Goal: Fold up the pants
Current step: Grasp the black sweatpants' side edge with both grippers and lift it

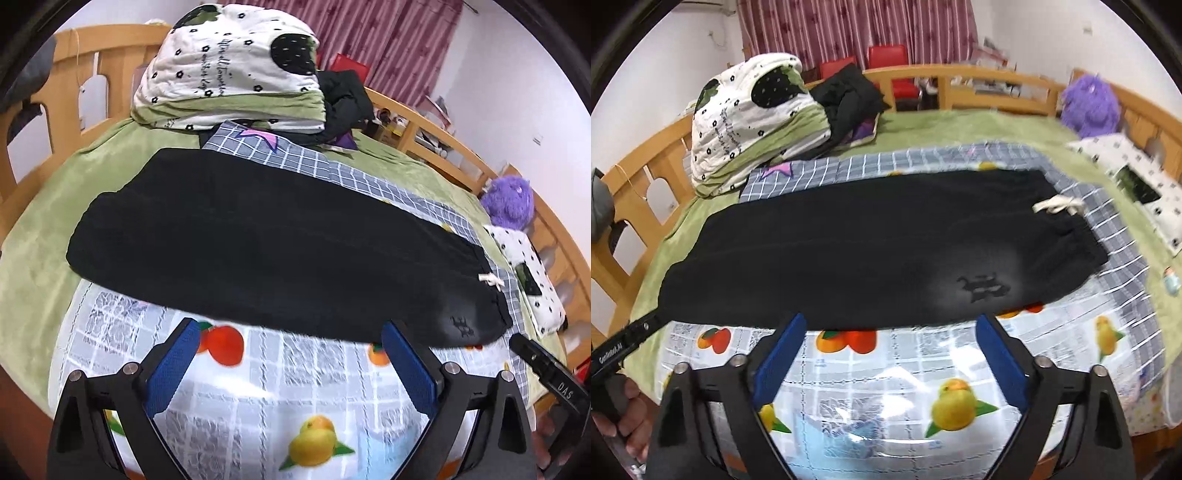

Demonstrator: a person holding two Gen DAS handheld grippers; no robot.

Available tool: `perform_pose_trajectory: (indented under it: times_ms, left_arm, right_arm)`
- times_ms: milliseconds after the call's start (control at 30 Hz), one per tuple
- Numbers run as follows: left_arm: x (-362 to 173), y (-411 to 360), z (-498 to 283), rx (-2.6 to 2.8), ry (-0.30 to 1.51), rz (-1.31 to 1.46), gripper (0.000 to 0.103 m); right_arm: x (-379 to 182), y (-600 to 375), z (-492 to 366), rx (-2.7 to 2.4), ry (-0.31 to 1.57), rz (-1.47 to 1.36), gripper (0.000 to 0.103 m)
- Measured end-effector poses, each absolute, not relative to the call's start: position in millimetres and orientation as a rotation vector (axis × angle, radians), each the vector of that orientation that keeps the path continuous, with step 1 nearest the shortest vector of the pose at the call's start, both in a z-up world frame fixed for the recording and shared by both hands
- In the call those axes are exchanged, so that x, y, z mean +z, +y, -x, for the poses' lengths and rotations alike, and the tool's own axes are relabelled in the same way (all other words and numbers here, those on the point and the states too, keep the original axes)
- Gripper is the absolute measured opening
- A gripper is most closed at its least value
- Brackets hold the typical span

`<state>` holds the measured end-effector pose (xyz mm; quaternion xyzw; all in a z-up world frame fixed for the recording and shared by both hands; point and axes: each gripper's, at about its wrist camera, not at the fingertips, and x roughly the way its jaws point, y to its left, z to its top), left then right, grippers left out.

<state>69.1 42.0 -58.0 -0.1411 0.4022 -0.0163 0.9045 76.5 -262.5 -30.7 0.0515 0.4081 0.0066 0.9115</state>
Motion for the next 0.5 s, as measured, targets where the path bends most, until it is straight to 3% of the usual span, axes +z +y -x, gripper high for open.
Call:
perform_pose_trajectory:
  times_ms: [300,433,500]
  left_arm:
    - [-85.8,96.2,-102.6,0.025,0.881,0.292,0.098]
    - [-117.8,115.1,-106.5,0.009,0.903,0.305,0.092]
    - [-133.5,120.9,-107.5,0.012,0.919,0.335,0.09]
  right_arm:
    - [-24.9,-308.7,-120.9,-0.006,0.797,-0.05,0.083]
    - [-60.7,-364.6,-138.1,-0.047,0.863,-0.116,0.083]
    - [-84.3,-390.9,-141.1,-0.057,0.894,-0.176,0.078]
